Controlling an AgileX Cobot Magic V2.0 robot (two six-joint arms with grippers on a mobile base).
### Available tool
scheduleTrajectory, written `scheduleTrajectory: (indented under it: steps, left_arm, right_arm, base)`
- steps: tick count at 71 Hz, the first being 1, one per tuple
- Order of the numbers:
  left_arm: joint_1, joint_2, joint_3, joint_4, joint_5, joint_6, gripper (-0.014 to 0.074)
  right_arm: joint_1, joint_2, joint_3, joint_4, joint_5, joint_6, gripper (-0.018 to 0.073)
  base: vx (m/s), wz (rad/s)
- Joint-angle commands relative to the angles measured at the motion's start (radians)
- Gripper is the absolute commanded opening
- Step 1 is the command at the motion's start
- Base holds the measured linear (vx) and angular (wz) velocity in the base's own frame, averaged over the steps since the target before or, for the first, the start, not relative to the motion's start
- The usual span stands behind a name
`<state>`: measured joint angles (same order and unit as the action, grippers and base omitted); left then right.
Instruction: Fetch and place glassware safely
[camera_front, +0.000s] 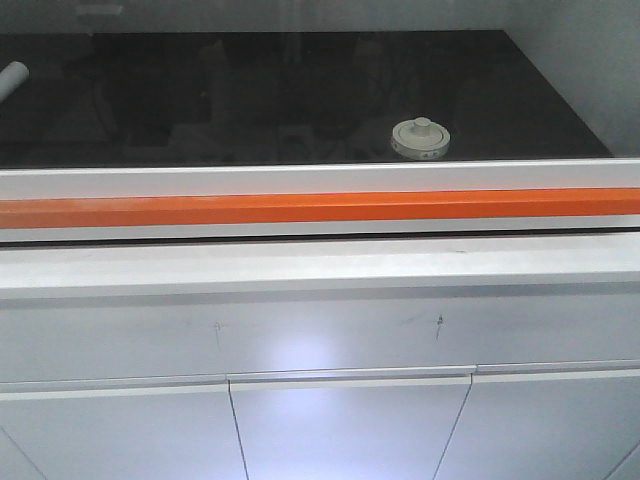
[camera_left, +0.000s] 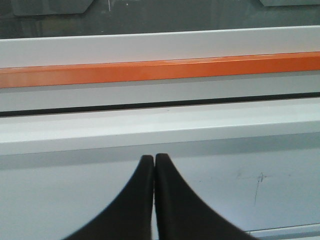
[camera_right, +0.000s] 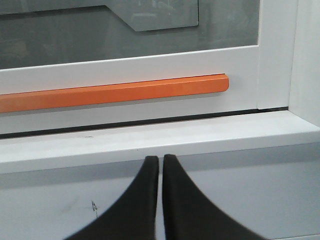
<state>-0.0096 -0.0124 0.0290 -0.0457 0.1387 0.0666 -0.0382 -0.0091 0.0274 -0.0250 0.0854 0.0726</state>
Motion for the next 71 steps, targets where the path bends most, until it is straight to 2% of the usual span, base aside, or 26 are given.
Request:
scheduleTrajectory:
  steps: [1, 71]
  left_arm:
    - [-0.005, -0.012, 0.028, -0.009, -0.072, -0.008, -0.0007]
    - [-0.005, -0.012, 0.028, -0.009, -0.072, -0.008, -0.0007]
  right_arm:
    - [-0.005, -0.013, 0.019, -0.004, -0.075, -0.005, -0.0003]
    - [-0.005, -0.013, 0.019, -0.004, -0.075, -0.005, -0.0003]
  base:
    - [0.00, 0.00]
    - [0.00, 0.00]
